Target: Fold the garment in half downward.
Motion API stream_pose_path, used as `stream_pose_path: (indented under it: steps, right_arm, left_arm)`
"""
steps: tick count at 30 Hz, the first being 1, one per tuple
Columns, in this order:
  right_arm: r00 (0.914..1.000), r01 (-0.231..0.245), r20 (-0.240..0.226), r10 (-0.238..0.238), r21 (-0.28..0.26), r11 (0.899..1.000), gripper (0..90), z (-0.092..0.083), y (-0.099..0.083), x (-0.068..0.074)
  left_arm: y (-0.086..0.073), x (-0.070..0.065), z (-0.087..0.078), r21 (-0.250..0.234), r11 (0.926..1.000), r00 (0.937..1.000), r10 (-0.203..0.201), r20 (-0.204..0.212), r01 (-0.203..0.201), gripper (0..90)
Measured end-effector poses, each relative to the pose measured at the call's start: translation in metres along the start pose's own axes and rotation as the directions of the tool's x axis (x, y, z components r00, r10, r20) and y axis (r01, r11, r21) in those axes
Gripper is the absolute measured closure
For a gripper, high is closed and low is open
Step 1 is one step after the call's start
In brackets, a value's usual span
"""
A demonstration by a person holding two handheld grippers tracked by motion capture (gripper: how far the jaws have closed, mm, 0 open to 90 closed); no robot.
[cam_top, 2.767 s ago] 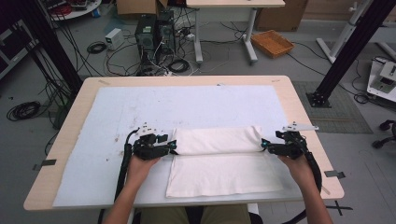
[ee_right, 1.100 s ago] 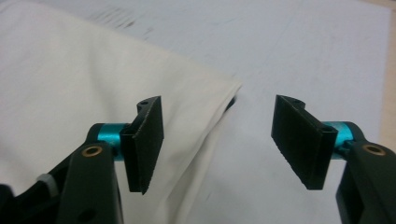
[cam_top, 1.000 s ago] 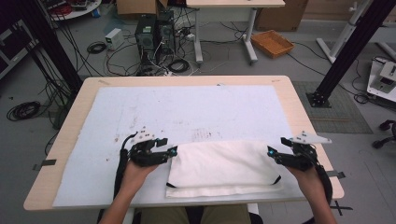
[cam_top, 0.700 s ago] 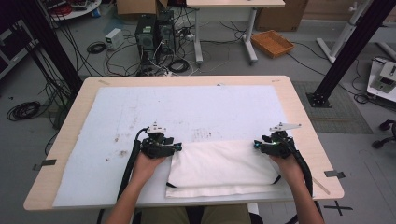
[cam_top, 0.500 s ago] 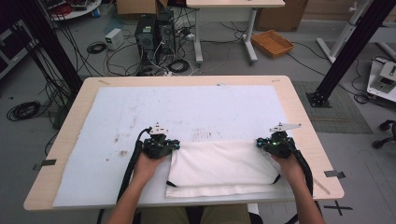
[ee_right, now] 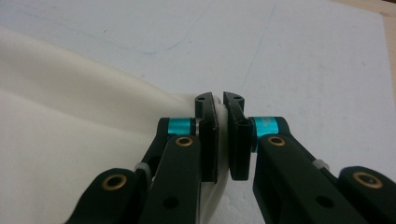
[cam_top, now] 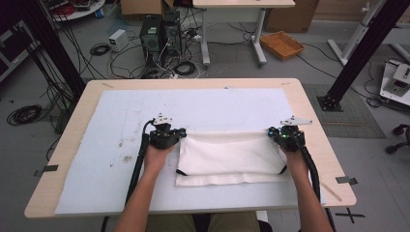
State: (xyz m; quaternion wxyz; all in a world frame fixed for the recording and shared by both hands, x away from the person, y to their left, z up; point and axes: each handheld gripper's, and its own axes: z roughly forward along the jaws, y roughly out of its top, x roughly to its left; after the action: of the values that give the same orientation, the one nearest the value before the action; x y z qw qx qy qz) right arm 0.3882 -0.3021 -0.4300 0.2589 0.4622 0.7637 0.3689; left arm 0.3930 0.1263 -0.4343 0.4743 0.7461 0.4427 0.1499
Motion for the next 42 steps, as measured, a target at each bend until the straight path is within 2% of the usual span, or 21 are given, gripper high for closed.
stream_pose_path:
  steps: [1,2,4,6,7,8,12,14,17,20,21,23,25,26,27,28,33,35,40,41,42]
  right_arm:
    - [1.0000,-0.005,0.006,0.005,0.002,1.000,84.5,0.000,0.000,0.001]
    - [0.9999,-0.007,0.009,0.007,0.001,1.000,82.2,0.001,0.000,0.001]
    - [0.9994,-0.025,0.023,0.025,-0.001,1.000,66.8,-0.001,-0.001,0.001]
    - [0.9990,-0.028,0.034,0.028,-0.008,1.000,63.1,-0.004,-0.001,0.001]
    - [0.9988,-0.030,0.037,0.031,-0.027,0.999,54.4,-0.012,-0.002,0.000]
    - [0.9988,-0.031,0.037,0.032,-0.034,0.999,51.0,-0.017,-0.002,-0.001]
    - [0.9972,-0.071,-0.030,0.069,-0.071,0.995,46.0,-0.036,-0.010,-0.001]
    - [0.9963,-0.067,-0.059,0.063,-0.065,0.996,45.7,-0.042,-0.016,0.001]
    - [0.9962,-0.046,-0.076,0.042,-0.051,0.998,45.4,-0.047,-0.023,0.004]
    - [0.9933,-0.027,-0.114,0.023,-0.033,0.999,45.1,-0.057,-0.036,0.012]
    - [0.9933,-0.027,-0.114,0.023,-0.033,0.999,45.1,-0.057,-0.036,0.012]
    - [0.9917,-0.028,-0.126,0.025,-0.027,0.999,45.1,-0.061,-0.040,0.015]
    - [0.9933,-0.001,-0.116,0.002,0.012,1.000,45.3,-0.065,-0.043,0.022]
    - [0.9933,-0.001,-0.116,0.002,0.012,1.000,45.3,-0.065,-0.043,0.022]
    - [0.9945,0.009,-0.105,-0.007,0.014,1.000,45.8,-0.071,-0.044,0.024]
    - [0.9949,0.009,-0.100,-0.008,0.013,1.000,46.1,-0.074,-0.045,0.024]
    - [0.9971,0.003,-0.077,-0.002,0.017,1.000,46.3,-0.090,-0.048,0.018]
    - [0.9969,0.002,-0.078,0.000,0.028,1.000,46.5,-0.092,-0.049,0.017]
    - [0.9937,0.009,-0.112,0.005,0.124,0.992,61.1,-0.084,-0.055,0.017]
    - [0.9937,0.009,-0.112,0.005,0.124,0.992,61.1,-0.084,-0.055,0.017]
    - [0.9925,0.018,-0.122,-0.001,0.135,0.991,68.1,-0.081,-0.056,0.018]
  left_arm:
    - [0.000,0.000,0.000,-0.007,1.0000,0.9999,0.005,-0.012,-0.005,81.8]
    - [0.000,0.000,-0.001,-0.004,1.0000,0.9998,-0.003,-0.018,0.003,73.1]
    - [0.000,0.001,-0.005,-0.004,0.9995,0.9995,-0.032,-0.005,0.032,60.8]
    - [-0.001,0.000,-0.009,-0.013,0.9996,0.9996,-0.026,-0.008,0.026,59.4]
    - [-0.003,-0.001,-0.018,-0.020,0.9997,0.9998,-0.017,0.003,0.017,58.0]
    - [-0.004,-0.002,-0.022,-0.023,0.9995,0.9997,-0.020,0.015,0.020,57.0]
    - [-0.016,-0.009,-0.036,-0.023,0.9997,0.9988,-0.007,0.048,0.008,56.4]
    - [-0.023,-0.014,-0.042,-0.014,0.9999,0.9978,-0.003,0.067,0.004,56.2]
    - [-0.032,-0.018,-0.048,-0.004,1.0000,0.9981,-0.007,0.061,0.007,56.2]
    - [-0.045,-0.022,-0.058,0.000,0.9990,0.9960,-0.045,0.077,0.045,56.2]
    - [-0.045,-0.022,-0.058,0.000,0.9990,0.9960,-0.045,0.077,0.045,56.2]
    - [-0.050,-0.024,-0.060,0.005,0.9989,0.9928,-0.046,0.110,0.046,56.3]
    - [-0.052,-0.033,-0.060,0.022,0.9995,0.9912,-0.028,0.129,0.025,56.5]
    - [-0.052,-0.033,-0.060,0.022,0.9995,0.9912,-0.028,0.129,0.025,56.5]
    - [-0.055,-0.039,-0.059,0.044,0.9990,0.9938,-0.003,0.111,-0.002,56.5]
    - [-0.057,-0.041,-0.059,0.054,0.9985,0.9947,0.000,0.102,-0.006,56.6]
    - [-0.062,-0.046,-0.063,0.078,0.9969,0.9978,-0.003,0.066,-0.002,59.2]
    - [-0.062,-0.046,-0.064,0.081,0.9967,0.9975,0.002,0.070,-0.008,62.6]
    - [-0.065,-0.050,-0.062,0.095,0.9946,0.9957,0.035,0.086,-0.043,74.6]
    - [-0.065,-0.050,-0.062,0.095,0.9946,0.9957,0.035,0.086,-0.043,78.3]
    - [-0.064,-0.050,-0.062,0.092,0.9943,0.9952,0.045,0.087,-0.053,78.3]
